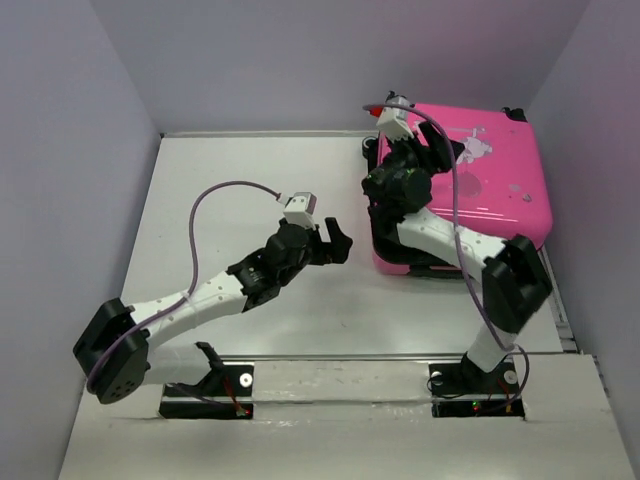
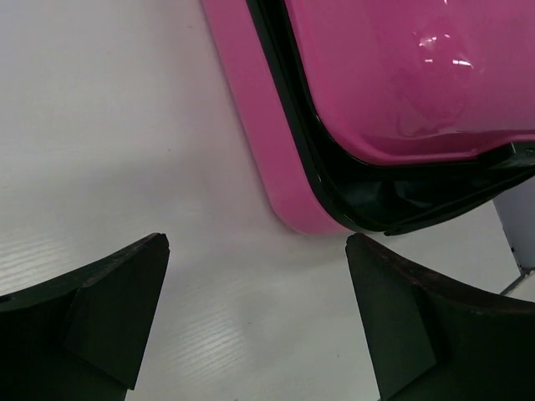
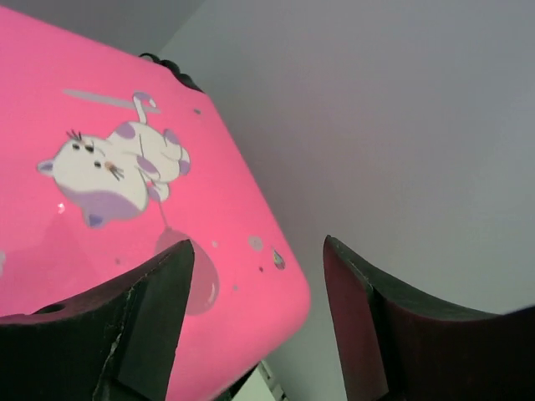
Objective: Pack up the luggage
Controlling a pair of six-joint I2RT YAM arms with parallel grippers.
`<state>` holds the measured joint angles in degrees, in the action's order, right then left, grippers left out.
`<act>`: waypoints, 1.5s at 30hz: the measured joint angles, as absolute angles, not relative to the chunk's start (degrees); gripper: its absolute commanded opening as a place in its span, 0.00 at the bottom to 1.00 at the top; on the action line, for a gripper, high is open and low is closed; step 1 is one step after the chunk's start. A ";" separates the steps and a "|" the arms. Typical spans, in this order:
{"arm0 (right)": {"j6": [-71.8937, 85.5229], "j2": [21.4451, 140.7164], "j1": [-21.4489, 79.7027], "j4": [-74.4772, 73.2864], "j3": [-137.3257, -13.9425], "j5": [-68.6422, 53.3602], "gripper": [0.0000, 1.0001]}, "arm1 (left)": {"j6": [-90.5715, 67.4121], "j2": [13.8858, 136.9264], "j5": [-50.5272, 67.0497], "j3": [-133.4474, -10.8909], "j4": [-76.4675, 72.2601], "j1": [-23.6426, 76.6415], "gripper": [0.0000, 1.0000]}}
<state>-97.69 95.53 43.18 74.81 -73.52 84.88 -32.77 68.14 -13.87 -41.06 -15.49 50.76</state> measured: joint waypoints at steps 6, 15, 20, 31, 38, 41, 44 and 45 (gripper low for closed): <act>-100.64 116.03 40.38 73.34 -104.51 80.36 0.85 | -34.11 69.89 -11.60 -42.35 -15.68 50.74 0.99; -28.62 97.01 49.21 25.15 -108.12 33.08 0.92 | -34.20 62.87 -9.87 -41.82 -17.34 47.88 0.99; -6.83 94.61 36.29 -3.60 -124.57 30.52 0.64 | -34.17 60.14 -5.43 -39.33 -18.63 47.13 0.99; 24.10 81.38 -23.97 -29.34 -76.77 13.06 0.94 | -34.13 61.01 4.64 -34.17 -21.47 47.70 0.99; 25.30 77.34 -27.05 -27.33 -75.99 5.06 1.00 | -34.15 61.08 6.50 -31.75 -23.49 48.29 0.99; 25.41 79.64 -27.18 -24.56 -74.81 -4.80 1.00 | -34.20 61.63 7.18 -30.26 -24.56 48.29 0.99; 24.62 83.64 -27.77 -20.23 -73.01 -12.08 1.00 | -34.20 63.11 7.55 -29.54 -25.08 48.31 0.99; 24.60 84.47 -28.08 -18.90 -72.53 -13.30 1.00 | -34.20 63.40 7.57 -29.41 -25.12 48.31 0.99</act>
